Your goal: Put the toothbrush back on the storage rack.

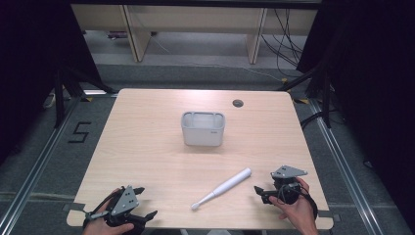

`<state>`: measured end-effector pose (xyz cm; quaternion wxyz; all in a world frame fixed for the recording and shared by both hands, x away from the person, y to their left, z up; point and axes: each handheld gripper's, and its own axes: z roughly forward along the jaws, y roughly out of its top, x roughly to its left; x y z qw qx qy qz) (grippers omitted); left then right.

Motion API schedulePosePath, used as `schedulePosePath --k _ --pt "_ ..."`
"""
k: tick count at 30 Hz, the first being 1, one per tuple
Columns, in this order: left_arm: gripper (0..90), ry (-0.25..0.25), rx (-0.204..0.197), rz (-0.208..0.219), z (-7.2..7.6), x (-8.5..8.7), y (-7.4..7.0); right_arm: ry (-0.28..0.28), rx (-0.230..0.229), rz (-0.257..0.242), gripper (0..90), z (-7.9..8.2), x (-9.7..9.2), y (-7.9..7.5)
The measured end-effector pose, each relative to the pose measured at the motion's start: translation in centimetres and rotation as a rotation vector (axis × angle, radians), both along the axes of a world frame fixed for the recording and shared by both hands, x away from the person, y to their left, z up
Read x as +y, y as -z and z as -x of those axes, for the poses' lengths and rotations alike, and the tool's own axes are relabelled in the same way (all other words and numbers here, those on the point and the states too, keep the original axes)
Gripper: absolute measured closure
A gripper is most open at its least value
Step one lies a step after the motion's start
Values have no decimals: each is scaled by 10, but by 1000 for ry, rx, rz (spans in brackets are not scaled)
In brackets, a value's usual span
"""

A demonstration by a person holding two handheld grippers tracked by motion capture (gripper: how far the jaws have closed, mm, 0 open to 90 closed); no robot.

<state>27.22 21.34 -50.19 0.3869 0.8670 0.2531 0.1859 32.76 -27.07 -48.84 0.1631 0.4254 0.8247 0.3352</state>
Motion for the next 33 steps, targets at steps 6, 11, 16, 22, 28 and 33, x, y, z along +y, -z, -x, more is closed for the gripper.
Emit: schedulePosePath --k 6,11,16,22,28,33 --pt "148 -5 -11 7 -1 0 1 -46 -19 48 227 -1 6 -3" --pt "148 -11 -1 16 0 0 1 -106 -52 67 231 -2 18 -11" --pt "148 -14 -2 20 0 -1 1 -145 -71 77 231 -2 27 -20" --pt "148 -16 -1 24 0 -1 1 -201 -83 102 237 -3 42 -32" --pt "147 -12 -8 27 0 -1 2 -262 -77 134 233 -6 61 -34" --pt "148 -5 -4 -4 -1 1 0 -294 -75 163 235 -8 70 -34"
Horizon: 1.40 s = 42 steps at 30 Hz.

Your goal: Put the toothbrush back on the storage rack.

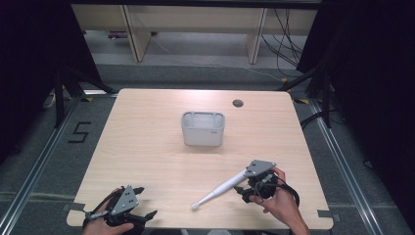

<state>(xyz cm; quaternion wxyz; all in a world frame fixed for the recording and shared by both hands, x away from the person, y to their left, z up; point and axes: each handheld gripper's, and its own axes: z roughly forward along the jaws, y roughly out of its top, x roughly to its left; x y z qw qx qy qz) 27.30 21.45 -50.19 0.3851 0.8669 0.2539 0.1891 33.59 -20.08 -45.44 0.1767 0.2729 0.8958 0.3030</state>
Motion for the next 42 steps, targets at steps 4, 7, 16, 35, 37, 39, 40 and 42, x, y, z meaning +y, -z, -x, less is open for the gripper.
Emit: schedulePosePath --k 4,7,16,35,37,39,40,42 --pt "148 -7 -2 34 1 -2 2 -23 -7 21 238 -2 6 0" --pt "147 -2 0 0 0 0 0 -58 -10 26 243 -4 12 1" --pt "148 -2 2 2 0 0 0 -100 22 105 264 -9 32 5" --pt "147 0 5 6 0 0 1 -222 70 198 309 -23 52 21" --pt "148 7 8 5 0 0 0 -210 77 209 310 -22 53 23" --pt "148 0 10 19 0 -1 1 -220 84 215 314 -23 55 25" --pt "148 0 4 6 0 0 1 -234 84 223 330 -23 55 25" --pt "148 -9 1 23 1 -2 1 -232 98 235 345 -22 56 26"
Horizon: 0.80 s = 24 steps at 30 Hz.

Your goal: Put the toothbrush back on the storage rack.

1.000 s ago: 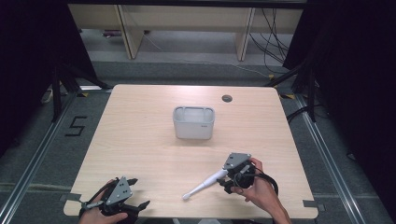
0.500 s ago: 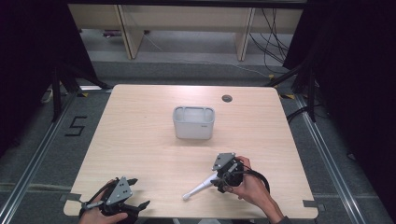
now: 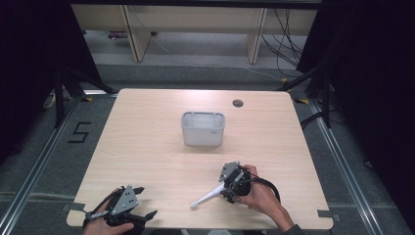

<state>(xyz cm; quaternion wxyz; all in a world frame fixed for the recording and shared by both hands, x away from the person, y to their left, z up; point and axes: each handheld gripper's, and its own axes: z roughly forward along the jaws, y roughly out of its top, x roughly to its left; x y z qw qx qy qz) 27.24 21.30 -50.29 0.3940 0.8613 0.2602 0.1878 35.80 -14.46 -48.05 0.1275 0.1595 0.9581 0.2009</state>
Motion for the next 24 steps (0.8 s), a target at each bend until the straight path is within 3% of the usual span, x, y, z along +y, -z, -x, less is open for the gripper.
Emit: schedulePosePath --k 7,8,10,12,15,16,18,19,20,23,24 --pt "148 2 -3 6 0 0 1 -41 16 37 427 -3 5 3" --pt "148 7 0 -19 0 1 -1 -55 22 43 431 -4 6 3" --pt "148 6 -3 -23 -1 2 -1 -43 40 57 453 -4 8 4" --pt "147 -2 -6 16 0 -1 1 -73 58 62 482 -6 8 3" --pt "148 7 4 -4 0 1 0 -77 83 66 510 -7 9 3" --pt "147 0 -7 7 0 0 1 -61 94 66 522 -8 9 2" --pt "148 11 -7 -22 -1 1 0 -62 103 73 532 -10 9 2" --pt "147 17 6 -18 -1 1 -1 -30 121 81 537 -9 10 2" --pt "148 17 9 -16 -1 1 0 -50 124 84 545 -11 10 1" --pt "147 14 2 -12 -1 1 0 -34 138 101 585 -13 12 0" --pt "148 9 -1 -29 -1 1 0 -23 148 109 595 -13 12 -1"
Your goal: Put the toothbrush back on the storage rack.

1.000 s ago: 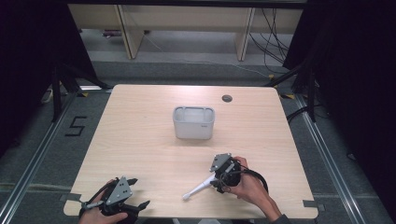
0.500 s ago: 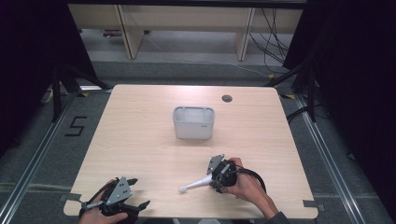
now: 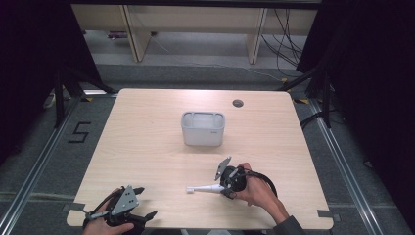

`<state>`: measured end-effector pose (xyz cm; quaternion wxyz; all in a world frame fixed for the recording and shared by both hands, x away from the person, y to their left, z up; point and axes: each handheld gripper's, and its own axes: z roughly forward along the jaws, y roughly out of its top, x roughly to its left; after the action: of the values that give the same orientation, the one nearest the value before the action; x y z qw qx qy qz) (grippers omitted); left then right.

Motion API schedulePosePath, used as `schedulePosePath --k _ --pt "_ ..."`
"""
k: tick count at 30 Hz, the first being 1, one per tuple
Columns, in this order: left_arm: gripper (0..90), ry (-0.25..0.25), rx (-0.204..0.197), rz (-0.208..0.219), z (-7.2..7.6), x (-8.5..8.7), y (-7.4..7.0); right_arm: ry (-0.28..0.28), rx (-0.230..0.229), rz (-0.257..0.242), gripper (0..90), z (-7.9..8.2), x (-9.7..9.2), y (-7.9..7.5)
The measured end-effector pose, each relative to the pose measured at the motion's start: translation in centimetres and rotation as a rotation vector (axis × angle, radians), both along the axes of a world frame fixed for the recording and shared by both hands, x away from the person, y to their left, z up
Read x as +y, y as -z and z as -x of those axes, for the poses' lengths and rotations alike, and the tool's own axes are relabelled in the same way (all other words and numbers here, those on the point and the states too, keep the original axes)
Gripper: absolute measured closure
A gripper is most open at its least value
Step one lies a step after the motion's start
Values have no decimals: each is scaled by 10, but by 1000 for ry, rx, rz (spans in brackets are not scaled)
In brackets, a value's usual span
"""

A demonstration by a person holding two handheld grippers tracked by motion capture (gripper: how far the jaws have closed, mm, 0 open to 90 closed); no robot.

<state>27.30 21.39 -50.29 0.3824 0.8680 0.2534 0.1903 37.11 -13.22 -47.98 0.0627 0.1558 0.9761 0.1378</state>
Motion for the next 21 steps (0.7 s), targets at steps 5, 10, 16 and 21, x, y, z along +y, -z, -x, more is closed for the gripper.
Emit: schedulePosePath --k 5,10,16,21 --pt "148 5 6 8 0 0 0 17 25 52 634 -4 6 -2" --pt "147 9 9 2 0 1 -1 13 66 47 636 -8 6 -2" --pt "148 10 10 7 0 0 -1 28 89 105 649 -12 6 -3" --pt "148 9 9 8 0 0 -1 43 99 138 653 -11 9 -4"
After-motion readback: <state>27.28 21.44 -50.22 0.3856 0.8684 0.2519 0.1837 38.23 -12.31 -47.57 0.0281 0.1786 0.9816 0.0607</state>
